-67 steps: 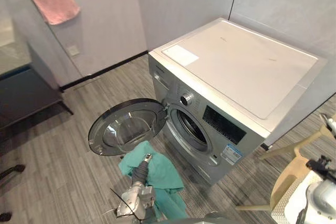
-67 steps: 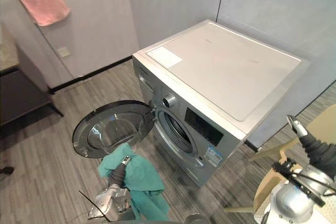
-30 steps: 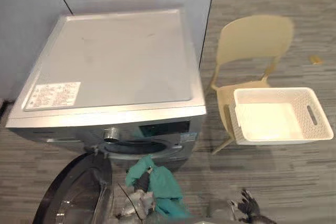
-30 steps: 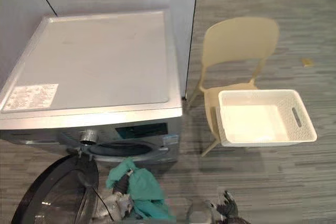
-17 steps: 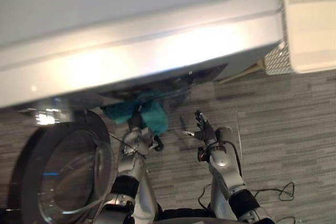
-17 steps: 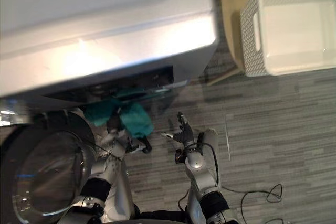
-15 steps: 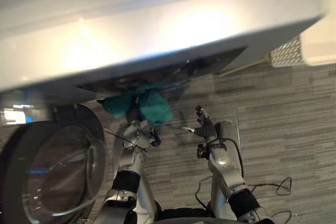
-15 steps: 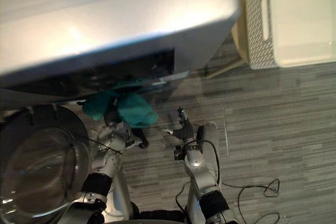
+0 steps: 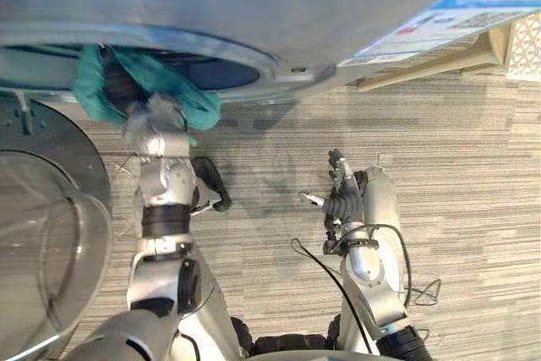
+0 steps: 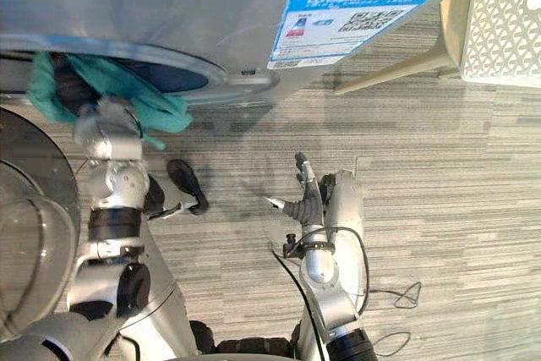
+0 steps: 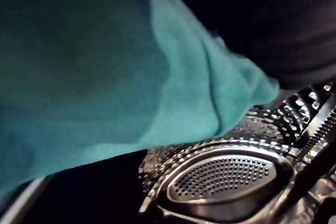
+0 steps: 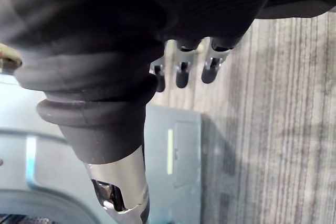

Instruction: Pick up the laundry basket with both hands and put the clothes into the washing machine.

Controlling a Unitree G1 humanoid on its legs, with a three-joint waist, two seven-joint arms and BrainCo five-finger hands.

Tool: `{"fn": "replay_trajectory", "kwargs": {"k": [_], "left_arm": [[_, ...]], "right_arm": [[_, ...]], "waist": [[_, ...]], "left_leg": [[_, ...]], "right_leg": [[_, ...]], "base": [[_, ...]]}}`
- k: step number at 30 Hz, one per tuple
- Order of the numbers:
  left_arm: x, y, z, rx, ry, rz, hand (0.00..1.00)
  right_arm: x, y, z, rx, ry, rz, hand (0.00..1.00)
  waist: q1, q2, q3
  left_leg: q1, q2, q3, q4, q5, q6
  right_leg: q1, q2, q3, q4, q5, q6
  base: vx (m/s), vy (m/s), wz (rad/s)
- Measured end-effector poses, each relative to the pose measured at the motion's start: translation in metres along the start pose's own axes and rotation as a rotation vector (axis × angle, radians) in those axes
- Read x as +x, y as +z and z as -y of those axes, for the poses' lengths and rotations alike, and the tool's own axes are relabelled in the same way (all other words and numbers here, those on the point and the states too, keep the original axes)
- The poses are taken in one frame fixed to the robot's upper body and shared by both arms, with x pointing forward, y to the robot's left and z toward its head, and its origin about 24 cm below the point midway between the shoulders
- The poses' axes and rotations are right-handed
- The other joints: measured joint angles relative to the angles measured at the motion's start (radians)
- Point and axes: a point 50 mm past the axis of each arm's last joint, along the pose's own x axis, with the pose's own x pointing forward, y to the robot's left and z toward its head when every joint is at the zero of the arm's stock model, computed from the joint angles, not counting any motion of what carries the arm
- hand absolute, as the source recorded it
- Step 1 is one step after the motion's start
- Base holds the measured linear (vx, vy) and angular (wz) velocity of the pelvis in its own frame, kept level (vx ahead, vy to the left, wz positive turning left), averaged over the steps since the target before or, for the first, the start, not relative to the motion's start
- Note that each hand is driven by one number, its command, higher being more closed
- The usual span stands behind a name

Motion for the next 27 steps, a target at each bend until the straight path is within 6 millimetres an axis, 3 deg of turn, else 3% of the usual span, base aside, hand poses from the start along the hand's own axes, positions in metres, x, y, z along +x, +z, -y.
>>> {"fn": "replay_trajectory", "kwargs": {"k": [5, 6, 8, 11, 15, 17, 22, 25, 26, 27], "left_arm": [[0.017, 0.027, 0.044, -0.096, -0.067, 0.061, 1.00], [0.021, 0.045, 0.069, -0.117, -0.143, 0.113, 1.00], [0.020, 0.063, 0.096, -0.150, -0.230, 0.159, 1.00], [0.003, 0.099, 0.157, -0.307, -0.452, 0.222, 1.00], [-0.026, 0.129, 0.202, -0.465, -0.634, 0.259, 1.00], [-0.026, 0.136, 0.206, -0.518, -0.633, 0.252, 1.00], [-0.033, 0.162, 0.228, -0.574, -0.665, 0.296, 1.00], [-0.035, 0.174, 0.245, -0.392, -0.691, 0.396, 1.00], [-0.034, 0.175, 0.249, -0.251, -0.688, 0.462, 0.00], [-0.034, 0.174, 0.253, -0.161, -0.690, 0.498, 0.00]], "right_arm": [[-0.001, -0.001, -0.001, 0.039, 0.016, -0.009, 0.00], [-0.001, -0.002, -0.002, 0.064, 0.019, -0.017, 0.00], [-0.001, -0.002, -0.002, 0.073, 0.020, -0.018, 0.00], [0.001, -0.001, -0.002, 0.082, 0.010, -0.022, 0.00], [0.013, 0.006, -0.003, 0.095, -0.001, -0.008, 0.00], [0.017, 0.009, -0.003, 0.111, -0.005, 0.006, 0.00], [0.018, 0.020, -0.007, 0.147, 0.000, 0.047, 0.00], [0.019, 0.028, -0.006, 0.183, -0.009, 0.080, 0.00], [0.018, 0.029, -0.004, 0.188, -0.018, 0.088, 0.00], [0.018, 0.030, -0.004, 0.194, -0.022, 0.097, 0.00]], "waist": [[0.003, -0.008, 0.001], [0.003, -0.019, -0.001], [0.001, -0.021, -0.001], [-0.005, -0.021, -0.001], [-0.019, -0.026, 0.000], [-0.022, -0.042, -0.001], [-0.046, -0.043, -0.002], [-0.058, -0.043, -0.002], [-0.056, -0.043, -0.002], [-0.056, -0.043, -0.002]], "left_leg": [[-0.029, 0.001, -0.027, -0.032, 0.043, -0.007], [-0.037, 0.000, -0.026, -0.052, 0.056, -0.009], [-0.044, -0.001, -0.028, -0.071, 0.072, -0.012], [-0.048, -0.002, -0.024, -0.125, 0.108, -0.008], [-0.050, 0.003, 0.005, -0.201, 0.147, 0.003], [-0.054, 0.016, 0.022, -0.232, 0.163, 0.005], [-0.123, 0.051, 0.053, -0.279, 0.172, 0.003], [-0.149, 0.052, 0.082, -0.270, 0.173, 0.005], [-0.156, 0.055, 0.081, -0.271, 0.180, 0.023], [-0.158, 0.051, 0.087, -0.275, 0.181, 0.024]], "right_leg": [[-0.013, 0.009, -0.038, -0.012, 0.010, -0.027], [-0.025, 0.009, -0.045, -0.020, 0.018, -0.040], [-0.028, 0.008, -0.058, -0.035, 0.027, -0.045], [-0.029, 0.008, -0.085, -0.081, 0.057, -0.056], [-0.047, 0.012, -0.097, -0.149, 0.102, -0.058], [-0.068, 0.024, -0.093, -0.180, 0.124, -0.064], [-0.125, 0.032, -0.105, -0.241, 0.172, -0.072], [-0.158, 0.022, -0.089, -0.259, 0.180, -0.066], [-0.159, 0.021, -0.092, -0.262, 0.189, -0.058], [-0.160, 0.021, -0.089, -0.271, 0.196, -0.055]], "base": [[0.00, -0.087, 0.03], [0.00, -0.075, 0.05], [0.00, -0.078, 0.06], [0.01, -0.043, 0.04], [0.01, -0.033, -0.01], [0.00, -0.038, -0.18], [0.00, -0.007, -0.06], [0.03, 0.067, -0.06], [0.03, 0.079, -0.13], [0.04, 0.089, 0.02]]}}
